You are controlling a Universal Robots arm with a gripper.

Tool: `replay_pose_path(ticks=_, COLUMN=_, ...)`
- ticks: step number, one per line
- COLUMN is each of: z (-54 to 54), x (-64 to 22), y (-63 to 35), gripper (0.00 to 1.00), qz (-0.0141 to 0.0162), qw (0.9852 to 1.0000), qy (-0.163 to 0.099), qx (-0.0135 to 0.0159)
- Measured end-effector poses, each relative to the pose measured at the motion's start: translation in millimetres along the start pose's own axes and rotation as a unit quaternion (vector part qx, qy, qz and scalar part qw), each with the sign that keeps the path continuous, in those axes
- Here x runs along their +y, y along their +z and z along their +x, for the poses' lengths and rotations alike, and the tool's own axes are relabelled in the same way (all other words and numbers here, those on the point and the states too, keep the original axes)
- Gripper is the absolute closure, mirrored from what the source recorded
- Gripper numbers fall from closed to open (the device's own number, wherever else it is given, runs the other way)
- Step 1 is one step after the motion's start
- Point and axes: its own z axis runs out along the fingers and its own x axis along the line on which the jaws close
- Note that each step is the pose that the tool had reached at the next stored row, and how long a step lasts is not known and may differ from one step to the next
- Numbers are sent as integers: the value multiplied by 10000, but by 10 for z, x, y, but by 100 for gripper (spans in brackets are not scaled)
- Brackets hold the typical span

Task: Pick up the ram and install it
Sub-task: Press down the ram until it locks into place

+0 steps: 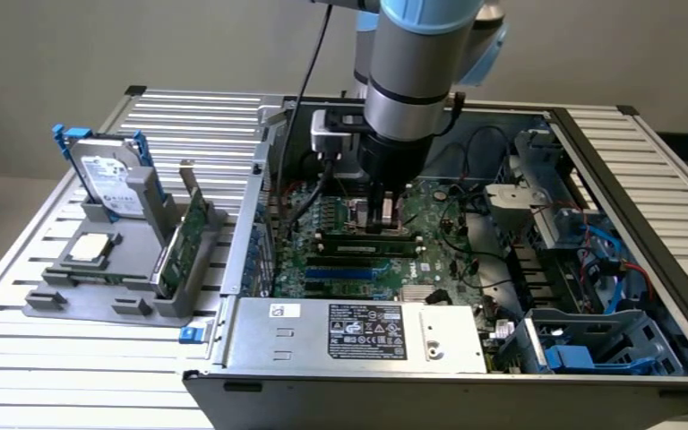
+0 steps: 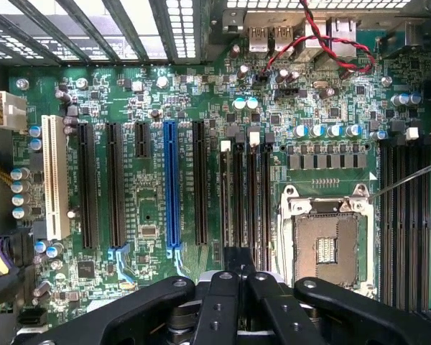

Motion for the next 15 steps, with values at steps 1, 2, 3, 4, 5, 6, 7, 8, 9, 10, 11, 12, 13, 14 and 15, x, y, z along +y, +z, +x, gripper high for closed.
replay_pose_path(ticks=1, z=2, x=-5, y=-8, gripper=89, qz=0, qw=10000, qy=-2, qx=0)
replay_pose_path(ticks=2, z=5, x=-9, y=-16, gripper=89, qz=0, qw=10000, qy=-5, qx=0)
replay_pose_path(ticks=3, z=8, x=-14, y=-20, gripper=89, qz=0, qw=10000, qy=-7, qx=-1)
replay_pose_path(ticks=4, z=11, x=-14, y=-21, gripper=89, qz=0, qw=10000, qy=-7, qx=0)
replay_pose_path(ticks=5, z=15, x=-14, y=-22, gripper=89, qz=-1, qw=10000, qy=-7, qx=-4)
replay_pose_path(ticks=6, z=16, x=-14, y=-22, gripper=89, qz=-3, qw=10000, qy=-7, qx=-8)
replay_pose_path(ticks=7, z=16, x=-14, y=-22, gripper=89, qz=-3, qw=10000, qy=-7, qx=-8)
replay_pose_path(ticks=8, z=16, x=-14, y=-22, gripper=89, qz=-3, qw=10000, qy=-7, qx=-9)
replay_pose_path(ticks=9, z=16, x=-14, y=-22, gripper=89, qz=-3, qw=10000, qy=-7, qx=-8)
replay_pose_path(ticks=10, z=16, x=-14, y=-23, gripper=89, qz=-4, qw=10000, qy=-7, qx=-8)
replay_pose_path(ticks=11, z=16, x=-14, y=-23, gripper=89, qz=-3, qw=10000, qy=-7, qx=-8)
replay_pose_path(ticks=12, z=16, x=-14, y=-23, gripper=89, qz=-3, qw=10000, qy=-8, qx=-8)
replay_pose_path(ticks=13, z=16, x=-14, y=-23, gripper=89, qz=-3, qw=10000, qy=-7, qx=-8)
replay_pose_path(ticks=14, z=16, x=-14, y=-22, gripper=89, qz=-3, qw=10000, qy=-7, qx=-9)
replay_pose_path(ticks=15, z=16, x=-14, y=-23, gripper=89, qz=-3, qw=10000, qy=-7, qx=-8)
